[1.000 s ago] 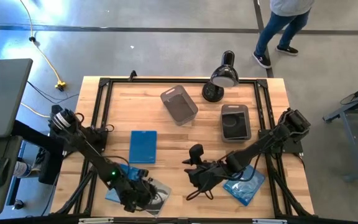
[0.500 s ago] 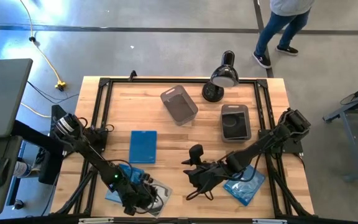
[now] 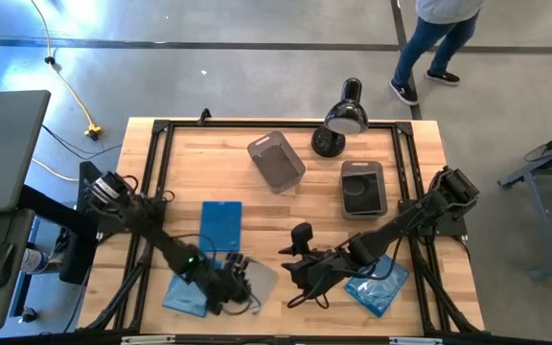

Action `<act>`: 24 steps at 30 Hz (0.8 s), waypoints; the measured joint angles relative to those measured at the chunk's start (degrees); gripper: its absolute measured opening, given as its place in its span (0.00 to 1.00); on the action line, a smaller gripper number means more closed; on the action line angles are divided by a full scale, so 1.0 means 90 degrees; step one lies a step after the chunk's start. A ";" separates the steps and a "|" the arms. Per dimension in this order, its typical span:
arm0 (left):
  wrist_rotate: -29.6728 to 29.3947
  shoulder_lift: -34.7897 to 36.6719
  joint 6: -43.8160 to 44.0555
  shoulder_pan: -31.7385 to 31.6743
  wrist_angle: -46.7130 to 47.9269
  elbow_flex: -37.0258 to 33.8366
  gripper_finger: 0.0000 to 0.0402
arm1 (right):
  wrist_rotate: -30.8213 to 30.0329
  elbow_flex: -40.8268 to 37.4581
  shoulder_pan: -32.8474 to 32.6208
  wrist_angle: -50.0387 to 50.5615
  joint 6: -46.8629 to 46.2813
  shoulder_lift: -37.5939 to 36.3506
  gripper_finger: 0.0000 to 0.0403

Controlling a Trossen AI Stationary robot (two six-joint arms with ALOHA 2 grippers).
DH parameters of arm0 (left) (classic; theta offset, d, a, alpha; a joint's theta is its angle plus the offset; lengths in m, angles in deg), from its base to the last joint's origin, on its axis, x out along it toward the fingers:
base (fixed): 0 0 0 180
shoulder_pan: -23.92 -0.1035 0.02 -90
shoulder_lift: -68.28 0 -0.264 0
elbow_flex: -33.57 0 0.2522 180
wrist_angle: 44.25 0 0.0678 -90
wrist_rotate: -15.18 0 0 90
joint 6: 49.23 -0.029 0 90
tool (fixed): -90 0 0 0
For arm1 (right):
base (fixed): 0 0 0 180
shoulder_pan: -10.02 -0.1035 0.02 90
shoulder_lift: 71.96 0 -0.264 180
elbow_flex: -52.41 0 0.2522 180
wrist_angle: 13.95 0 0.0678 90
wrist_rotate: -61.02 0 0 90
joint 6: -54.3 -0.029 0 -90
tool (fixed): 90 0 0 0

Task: Pick & place jewel cases by type
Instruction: Put the black CD case into the right black bin

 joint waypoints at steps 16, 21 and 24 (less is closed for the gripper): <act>0.0881 -0.0017 -0.1875 -0.2167 -0.0245 0.0348 0.46 | 0.0794 0.0002 -0.0006 0.0992 -0.0265 0.0000 0.42; 0.1366 -0.0015 -0.1852 -0.2065 0.0552 0.0881 0.46 | 0.0613 0.0002 0.0051 0.2222 -0.0210 0.0000 0.42; 0.1236 -0.0014 -0.1728 -0.1915 0.1386 0.1213 0.46 | 0.0646 -0.0054 0.0114 0.2597 -0.0154 0.0000 0.42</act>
